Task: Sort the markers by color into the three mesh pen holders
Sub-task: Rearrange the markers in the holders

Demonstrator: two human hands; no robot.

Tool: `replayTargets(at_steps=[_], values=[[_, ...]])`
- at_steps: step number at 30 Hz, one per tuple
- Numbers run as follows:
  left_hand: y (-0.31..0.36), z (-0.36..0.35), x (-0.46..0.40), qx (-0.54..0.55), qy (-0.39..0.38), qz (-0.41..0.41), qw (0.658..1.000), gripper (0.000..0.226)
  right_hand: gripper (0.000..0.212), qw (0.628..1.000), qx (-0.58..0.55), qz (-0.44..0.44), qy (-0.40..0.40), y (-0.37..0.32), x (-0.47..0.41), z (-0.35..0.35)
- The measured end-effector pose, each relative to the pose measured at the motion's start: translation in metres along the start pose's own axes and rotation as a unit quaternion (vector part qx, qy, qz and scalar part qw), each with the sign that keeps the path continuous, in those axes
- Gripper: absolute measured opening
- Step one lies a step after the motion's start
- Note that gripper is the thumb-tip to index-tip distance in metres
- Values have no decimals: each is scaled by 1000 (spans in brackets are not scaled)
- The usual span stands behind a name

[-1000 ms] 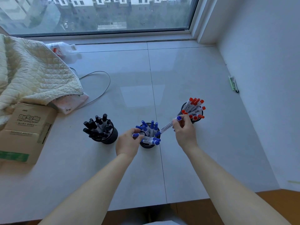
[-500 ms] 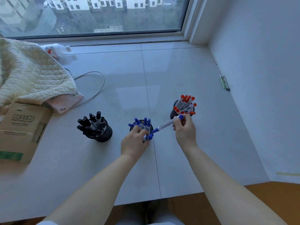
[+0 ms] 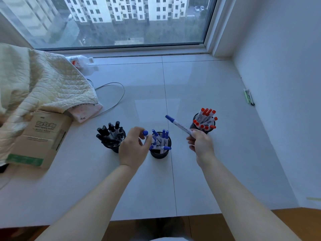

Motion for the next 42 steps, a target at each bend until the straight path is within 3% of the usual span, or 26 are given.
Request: replayTargets(at_steps=[4,9,15,19,23,26,30,37,42], values=[[-16,23,-6,54,64,88,993,15,18,985,-106,-114,-68,18,3,-18],[-50,23,-5,135,45,235,961,10,12,977,-131,-116,-126,20,2,-35],[-65,-9,13,368,-40,394,841,10,12,995,33,-21,-91,18,-7,-38],[-60,-28,27,481,-110,420,762,11,16,988,127,30,-87,20,-12,-46],[-58,-35,27,477,-175,385,771,19,12,966,244,57,-60,24,-20,-51],[-59,-41,26,468,-192,379,775,16,10,963,257,43,-69,30,-23,-56],[-61,-46,24,426,-200,356,808,9,10,959,269,48,-73,29,-27,-64],[-68,-47,20,341,-131,358,859,6,12,938,330,60,-82,29,-29,-67],[-75,-51,25,313,-120,366,868,5,10,941,317,92,-72,17,-30,-69]])
Point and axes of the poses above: each hand's wrist, its own x-axis away from the middle knuckle, its own z-axis out of the back of the hand, y = z × x, the point moved 9 cm from there along -x, towards the middle knuckle, and after that the axes turned 3 degrees about -z, right-handed, at the moved point
